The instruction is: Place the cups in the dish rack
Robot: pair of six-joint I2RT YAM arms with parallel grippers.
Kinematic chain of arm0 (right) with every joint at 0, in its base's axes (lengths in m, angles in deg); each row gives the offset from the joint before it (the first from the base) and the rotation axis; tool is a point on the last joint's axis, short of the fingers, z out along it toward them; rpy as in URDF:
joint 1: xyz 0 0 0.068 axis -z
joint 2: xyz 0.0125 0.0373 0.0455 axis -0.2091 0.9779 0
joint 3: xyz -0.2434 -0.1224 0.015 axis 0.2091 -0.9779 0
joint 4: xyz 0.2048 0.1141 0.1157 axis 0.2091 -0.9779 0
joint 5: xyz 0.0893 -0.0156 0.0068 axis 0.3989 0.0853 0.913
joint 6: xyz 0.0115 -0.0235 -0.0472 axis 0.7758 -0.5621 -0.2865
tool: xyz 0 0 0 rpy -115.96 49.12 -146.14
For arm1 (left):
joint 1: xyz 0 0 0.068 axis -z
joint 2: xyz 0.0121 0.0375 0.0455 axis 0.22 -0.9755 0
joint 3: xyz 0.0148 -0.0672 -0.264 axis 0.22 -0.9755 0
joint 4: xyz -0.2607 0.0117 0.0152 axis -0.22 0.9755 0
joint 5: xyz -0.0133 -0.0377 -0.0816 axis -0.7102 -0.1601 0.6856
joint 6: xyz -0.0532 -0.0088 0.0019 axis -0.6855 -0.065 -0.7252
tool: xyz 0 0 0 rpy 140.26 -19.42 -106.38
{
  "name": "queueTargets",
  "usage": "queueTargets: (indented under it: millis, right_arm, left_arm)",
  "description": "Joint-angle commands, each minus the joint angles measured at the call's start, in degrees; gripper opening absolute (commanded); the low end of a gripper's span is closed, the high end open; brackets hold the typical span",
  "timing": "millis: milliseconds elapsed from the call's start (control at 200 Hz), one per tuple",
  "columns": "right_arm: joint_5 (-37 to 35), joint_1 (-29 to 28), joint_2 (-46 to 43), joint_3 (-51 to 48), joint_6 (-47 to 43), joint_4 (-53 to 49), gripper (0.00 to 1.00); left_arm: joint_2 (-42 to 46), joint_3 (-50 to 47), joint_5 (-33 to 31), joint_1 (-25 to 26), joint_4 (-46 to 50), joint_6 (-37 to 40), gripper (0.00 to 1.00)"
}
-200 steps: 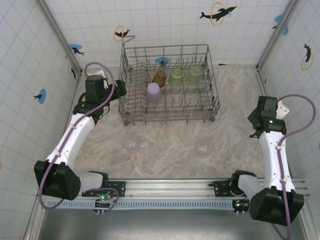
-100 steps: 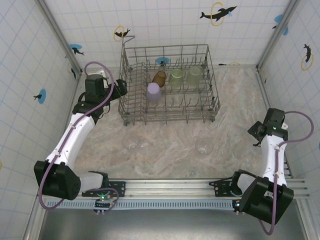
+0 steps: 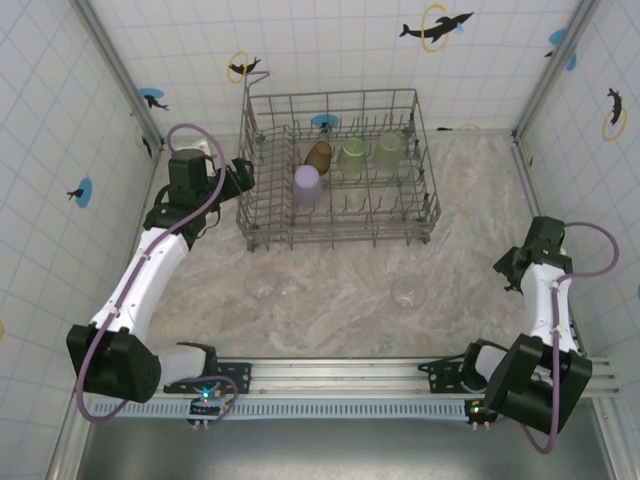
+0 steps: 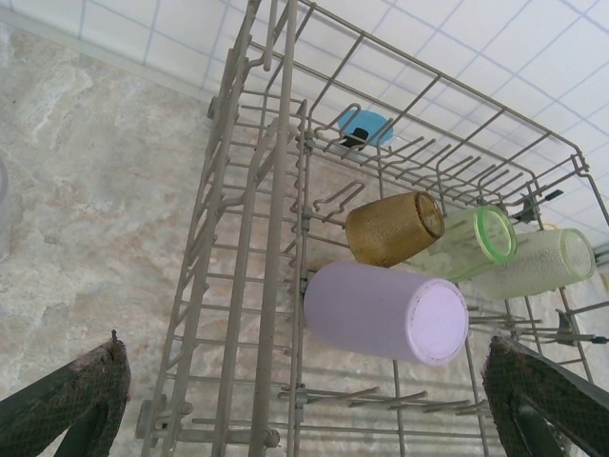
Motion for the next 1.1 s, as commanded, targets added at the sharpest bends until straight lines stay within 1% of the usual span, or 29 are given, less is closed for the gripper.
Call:
queueTargets:
  millis: [0, 35, 90, 130, 170, 185, 250, 295, 375, 455, 741, 831, 916, 1096]
  right_arm:
    - [-2.20, 0.18, 1.78, -0.57, 0.26, -0.02, 0.65]
    - [-2.59, 0.15, 2.04, -0.83, 0.20, -0.04, 0.64]
    - [-2.51, 0.19, 2.15, -1.27, 0.23, 0.41, 0.58]
    - [-1.81, 0.19, 2.06, -1.50, 0.23, 0.83, 0.52]
    - [-1.18, 0.12, 1.97, -1.55, 0.14, 1.24, 0.43]
    - [-1.01, 0.20, 1.95, -1.55, 0.14, 1.27, 0.39]
    - [-0.97, 0.11, 1.86, -1.27, 0.23, 1.52, 0.13]
    - [-1.11, -0.07, 1.82, -0.68, 0.55, 1.49, 0.00]
    - [-0.98, -1.30, 2.21, 1.52, 0.98, 1.17, 0.00]
    - [-2.16, -3.53, 2.97, 4.37, 1.19, 0.36, 0.00]
    - [-2.89, -10.48, 6.76, 10.62, 1.72, -0.44, 0.00]
    - [-2.76, -11.55, 7.36, 13.39, 1.67, -0.61, 0.00]
    - [0.59, -11.85, 7.81, 16.25, 0.59, 1.42, 0.00]
    - [1.16, -13.29, 12.56, 27.64, -0.19, -0.67, 0.00]
  left_arm:
    - [-0.50, 0.91, 0.27, -0.26, -0.02, 0.37, 0.98]
    - [-0.48, 0.95, 0.44, -0.24, 0.03, 0.51, 0.98]
    - [-0.22, 0.56, 0.60, -0.21, -0.37, 0.41, 0.98]
    - [0.00, 0.12, 0.59, -0.23, -0.65, 0.38, 0.98]
    - [0.18, -0.19, 0.56, -0.26, -0.71, 0.34, 0.98]
    - [0.18, -0.28, 0.53, -0.24, -0.70, 0.32, 0.98]
    - [0.35, -0.46, 0.38, -0.24, -0.70, 0.52, 0.98]
    - [0.52, -0.38, -0.18, -0.24, -0.42, 0.83, 0.97]
    - [1.18, -0.46, -2.52, -0.24, -0.10, 1.23, 0.97]
    - [1.67, -0.30, -3.28, -0.28, -0.06, 1.49, 0.98]
    - [2.20, -0.68, -2.29, -0.28, 0.89, 0.83, 0.97]
    - [2.29, -0.64, -2.89, -0.24, 1.48, 1.55, 0.98]
    - [2.04, 0.07, -3.20, -0.24, 2.19, 2.31, 0.97]
    - [1.10, 1.72, -3.18, -0.24, 3.38, 3.17, 0.97]
